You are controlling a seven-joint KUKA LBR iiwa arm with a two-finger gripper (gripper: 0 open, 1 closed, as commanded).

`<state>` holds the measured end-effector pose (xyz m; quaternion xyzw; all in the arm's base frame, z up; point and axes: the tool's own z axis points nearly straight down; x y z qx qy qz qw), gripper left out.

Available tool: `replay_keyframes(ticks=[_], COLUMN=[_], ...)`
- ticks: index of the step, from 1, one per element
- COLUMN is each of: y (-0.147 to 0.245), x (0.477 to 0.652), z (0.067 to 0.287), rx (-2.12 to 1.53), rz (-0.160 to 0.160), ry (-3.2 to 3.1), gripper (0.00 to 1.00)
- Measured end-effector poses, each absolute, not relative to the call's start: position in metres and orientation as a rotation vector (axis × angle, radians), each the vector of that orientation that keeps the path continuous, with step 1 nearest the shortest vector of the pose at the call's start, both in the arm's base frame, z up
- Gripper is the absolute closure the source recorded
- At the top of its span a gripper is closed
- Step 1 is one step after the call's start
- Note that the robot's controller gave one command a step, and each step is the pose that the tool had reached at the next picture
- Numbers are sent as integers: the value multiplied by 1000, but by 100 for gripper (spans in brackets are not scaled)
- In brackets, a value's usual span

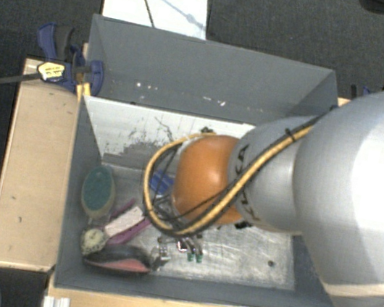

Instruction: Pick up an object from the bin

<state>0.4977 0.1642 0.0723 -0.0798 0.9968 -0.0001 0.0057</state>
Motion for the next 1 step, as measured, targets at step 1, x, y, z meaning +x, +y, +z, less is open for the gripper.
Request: replay_keyframes(ticks=[1], y=[238], x=[497], z=[78], rx=[-229], rz=[-14], ry=[3130], gripper=[0])
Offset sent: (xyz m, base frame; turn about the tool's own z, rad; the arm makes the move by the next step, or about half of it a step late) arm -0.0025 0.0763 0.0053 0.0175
